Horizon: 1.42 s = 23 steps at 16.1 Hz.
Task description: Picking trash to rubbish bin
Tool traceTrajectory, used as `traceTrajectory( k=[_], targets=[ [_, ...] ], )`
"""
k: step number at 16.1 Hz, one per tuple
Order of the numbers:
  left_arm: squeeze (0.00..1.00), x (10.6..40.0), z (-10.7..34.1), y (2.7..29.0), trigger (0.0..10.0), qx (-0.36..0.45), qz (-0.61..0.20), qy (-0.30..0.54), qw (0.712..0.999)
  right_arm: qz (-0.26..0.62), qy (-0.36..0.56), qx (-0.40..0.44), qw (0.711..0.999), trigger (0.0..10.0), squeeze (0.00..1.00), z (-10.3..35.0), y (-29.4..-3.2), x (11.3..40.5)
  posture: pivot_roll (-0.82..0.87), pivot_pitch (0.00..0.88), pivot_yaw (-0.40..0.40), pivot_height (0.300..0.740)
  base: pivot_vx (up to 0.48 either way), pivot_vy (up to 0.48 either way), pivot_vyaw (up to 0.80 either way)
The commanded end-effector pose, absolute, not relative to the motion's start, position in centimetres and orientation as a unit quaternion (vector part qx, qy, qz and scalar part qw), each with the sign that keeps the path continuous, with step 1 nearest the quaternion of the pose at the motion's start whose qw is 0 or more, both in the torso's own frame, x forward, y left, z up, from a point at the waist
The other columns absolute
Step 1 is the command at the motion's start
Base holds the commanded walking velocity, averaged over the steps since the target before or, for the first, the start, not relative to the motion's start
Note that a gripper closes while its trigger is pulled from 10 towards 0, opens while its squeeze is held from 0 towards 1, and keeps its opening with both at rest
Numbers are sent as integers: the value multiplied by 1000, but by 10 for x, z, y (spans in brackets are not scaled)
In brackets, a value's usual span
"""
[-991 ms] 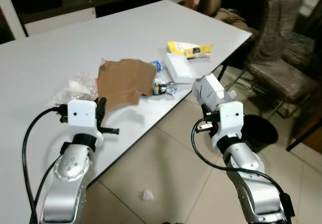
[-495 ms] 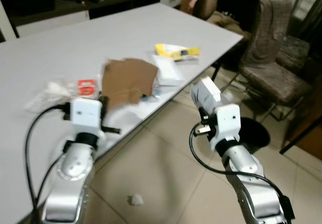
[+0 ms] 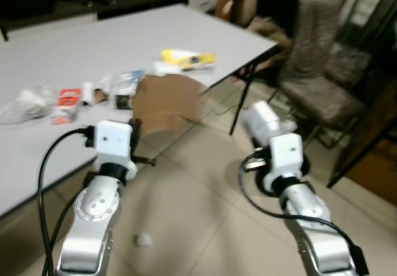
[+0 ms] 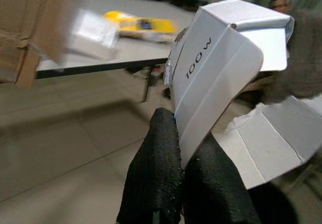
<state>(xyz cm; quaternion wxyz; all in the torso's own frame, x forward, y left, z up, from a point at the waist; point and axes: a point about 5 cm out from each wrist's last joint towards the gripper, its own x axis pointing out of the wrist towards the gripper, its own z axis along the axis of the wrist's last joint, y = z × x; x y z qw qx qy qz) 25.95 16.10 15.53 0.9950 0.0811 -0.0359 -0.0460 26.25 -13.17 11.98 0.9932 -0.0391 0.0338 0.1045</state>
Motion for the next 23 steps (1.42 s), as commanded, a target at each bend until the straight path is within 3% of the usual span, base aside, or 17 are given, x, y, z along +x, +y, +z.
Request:
traceTrajectory(
  k=[1, 2, 6, 9, 12, 14, 18, 23],
  targets=[
    [0, 260, 155, 165, 10000, 88, -45, -30, 995, 103, 30, -42, 993, 10000, 0, 121, -130, 263, 29, 0, -84, 740, 0, -461, 0],
    [0, 260, 147, 163, 10000, 55, -57, 2, 997, 101, 33, -41, 993, 10000, 0, 120, -130, 263, 28, 0, -82, 740, 0, 469, 0],
    [0, 260, 144, 162, 10000, 55, -56, 7, 997, 93, 43, -41, 994, 10000, 0, 114, -133, 260, 19, 0, -74, 740, 0, 457, 0],
    [0, 258, 139, 157, 10000, 40, -81, 26, 996, 82, 60, -43, 994, 10000, 0, 106, -137, 256, 13, 0, -71, 740, 0, 0, 0],
    [0, 255, 129, 150, 10000, 71, -103, 33, 992, 65, 84, -47, 993, 10000, 0, 91, -144, 252, 12, 0, -69, 740, 0, 0, -777],
    [0, 251, 96, 146, 10000, 141, -125, 64, 980, 53, 111, -67, 990, 10000, 0, 68, -151, 246, 15, 0, -73, 740, 0, 0, -800],
    [0, 239, 59, 149, 10000, 143, -136, 121, 973, 29, 184, -72, 980, 10000, 0, 31, -165, 231, -4, 0, -79, 740, 0, 0, -800],
    [0, 244, 63, 150, 10000, 144, -131, 79, 978, 29, 195, -71, 978, 10000, 0, 23, -165, 227, -21, 0, -70, 740, 0, 0, -800]
  ],
)
